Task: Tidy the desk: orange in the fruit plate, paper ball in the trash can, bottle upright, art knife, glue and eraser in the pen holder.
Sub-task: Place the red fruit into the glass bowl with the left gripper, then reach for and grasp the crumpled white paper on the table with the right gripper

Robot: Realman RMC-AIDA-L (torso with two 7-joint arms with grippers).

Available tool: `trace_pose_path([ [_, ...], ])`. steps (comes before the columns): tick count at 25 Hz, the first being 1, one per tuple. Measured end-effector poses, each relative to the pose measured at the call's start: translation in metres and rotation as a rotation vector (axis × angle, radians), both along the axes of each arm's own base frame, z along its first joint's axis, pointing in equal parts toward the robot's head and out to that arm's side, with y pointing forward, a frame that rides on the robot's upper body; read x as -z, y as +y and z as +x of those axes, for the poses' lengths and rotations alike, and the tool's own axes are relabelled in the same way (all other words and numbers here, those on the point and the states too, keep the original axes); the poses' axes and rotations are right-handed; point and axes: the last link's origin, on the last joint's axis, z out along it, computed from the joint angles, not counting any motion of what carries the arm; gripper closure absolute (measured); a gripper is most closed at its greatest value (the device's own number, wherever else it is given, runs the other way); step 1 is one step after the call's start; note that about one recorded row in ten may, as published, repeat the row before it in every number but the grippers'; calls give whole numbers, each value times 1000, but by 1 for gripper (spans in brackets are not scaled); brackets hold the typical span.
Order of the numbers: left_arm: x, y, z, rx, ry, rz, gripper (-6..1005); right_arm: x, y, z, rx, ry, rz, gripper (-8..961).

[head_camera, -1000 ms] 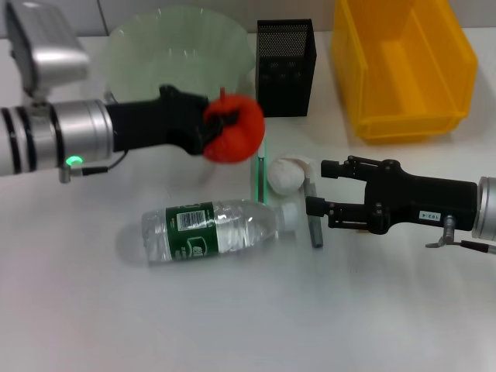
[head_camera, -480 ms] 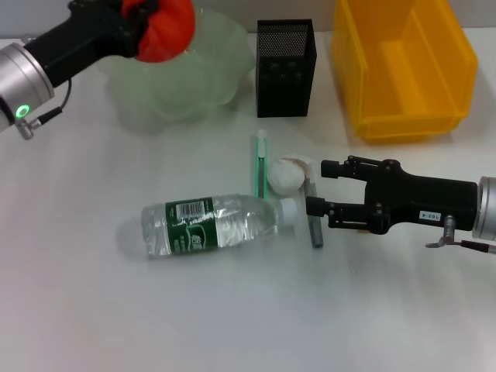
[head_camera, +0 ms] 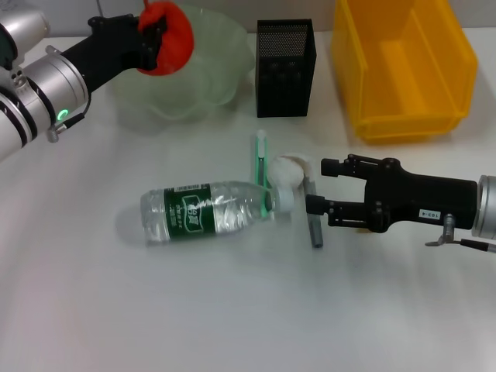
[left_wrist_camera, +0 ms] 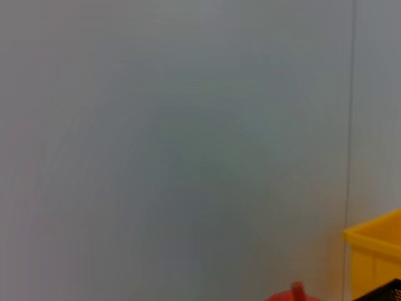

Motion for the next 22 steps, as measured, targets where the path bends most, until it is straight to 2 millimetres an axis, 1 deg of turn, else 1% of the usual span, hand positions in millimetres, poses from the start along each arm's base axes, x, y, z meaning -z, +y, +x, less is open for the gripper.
trace_pose_path([
  [2, 1, 0, -1, -22, -31, 22, 914, 0, 0, 0, 0, 0, 1, 163],
  [5, 1, 1, -1, -25, -32, 23, 886, 0, 0, 0, 0, 1, 1, 163],
  [11, 0, 2, -1, -27, -34, 26, 692, 0, 0, 0, 1, 1, 2, 164],
  [14, -2, 3, -1, -36, -56, 37, 533, 0, 0, 0, 1, 2, 2, 164],
  [16, -5, 3, 2, -42, -106, 35, 427, -1, 0, 0, 0, 3, 1, 164],
  [18, -5, 3, 2, -42, -106, 35, 345, -2, 0, 1, -1, 1, 2, 164],
  [19, -8, 1, 4, -37, -150, 23, 303, -2, 0, 1, -1, 1, 2, 164],
  [20, -20, -13, 14, 51, -275, -60, 262, -3, 0, 1, -2, 1, 3, 164],
  [21, -25, -19, 17, 89, -300, -89, 221, -3, 0, 1, -2, 1, 3, 163],
  [22, -29, -27, 20, 135, -323, -130, 210, -4, 1, 1, -3, 0, 4, 163],
])
